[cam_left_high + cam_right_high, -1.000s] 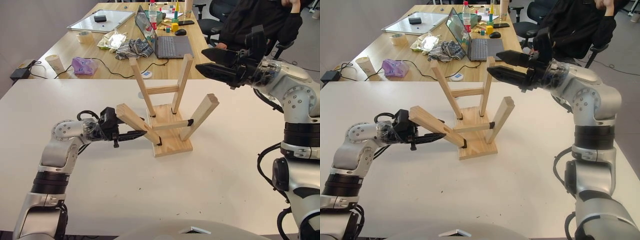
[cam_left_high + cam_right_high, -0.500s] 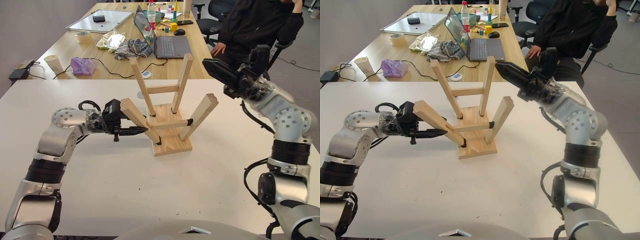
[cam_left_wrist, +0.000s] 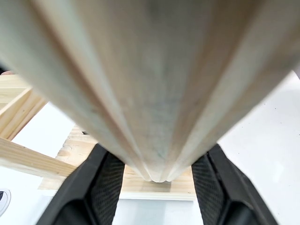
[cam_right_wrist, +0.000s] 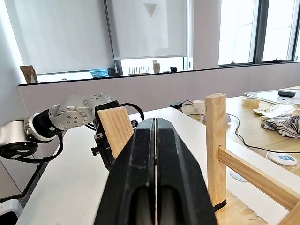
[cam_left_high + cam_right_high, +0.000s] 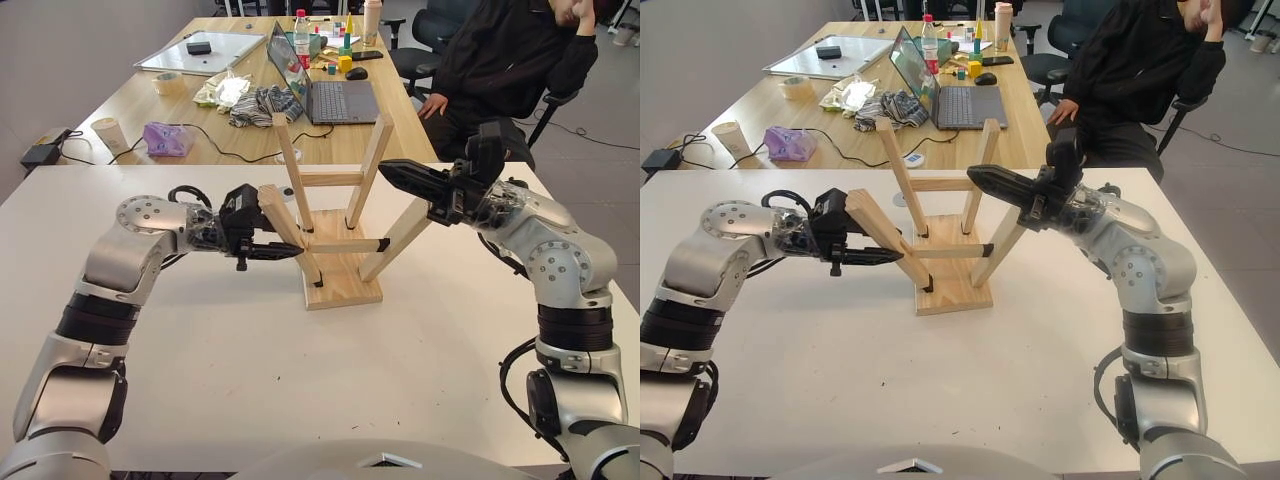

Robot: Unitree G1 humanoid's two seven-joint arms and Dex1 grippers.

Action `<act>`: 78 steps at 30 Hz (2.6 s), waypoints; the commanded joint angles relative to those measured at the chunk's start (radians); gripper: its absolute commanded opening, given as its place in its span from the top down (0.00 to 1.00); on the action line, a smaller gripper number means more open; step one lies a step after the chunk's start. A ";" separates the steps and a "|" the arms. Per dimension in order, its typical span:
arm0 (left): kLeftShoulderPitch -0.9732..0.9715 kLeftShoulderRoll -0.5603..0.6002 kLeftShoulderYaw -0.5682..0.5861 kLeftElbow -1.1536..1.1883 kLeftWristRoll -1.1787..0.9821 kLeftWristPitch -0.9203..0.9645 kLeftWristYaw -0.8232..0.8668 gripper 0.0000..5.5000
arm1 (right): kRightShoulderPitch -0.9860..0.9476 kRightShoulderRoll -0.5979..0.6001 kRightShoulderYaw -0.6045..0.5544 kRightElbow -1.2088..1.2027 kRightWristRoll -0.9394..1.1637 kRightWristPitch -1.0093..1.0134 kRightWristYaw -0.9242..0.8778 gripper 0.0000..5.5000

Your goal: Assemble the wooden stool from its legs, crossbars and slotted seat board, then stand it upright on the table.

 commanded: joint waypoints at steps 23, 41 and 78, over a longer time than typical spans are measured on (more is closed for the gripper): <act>-0.189 0.050 -0.322 0.270 0.297 -0.137 -0.108 0.63 | -0.298 -0.151 0.248 -0.122 -0.239 0.102 -0.227 1.00; -0.094 0.116 -0.328 0.399 0.364 -0.192 -0.098 0.63 | -0.360 -0.157 0.248 -0.182 -0.269 0.151 -0.099 1.00; 0.318 -0.085 0.315 -0.165 -0.216 0.090 0.141 0.48 | -0.333 -0.157 0.264 -0.083 -0.341 0.131 -0.012 1.00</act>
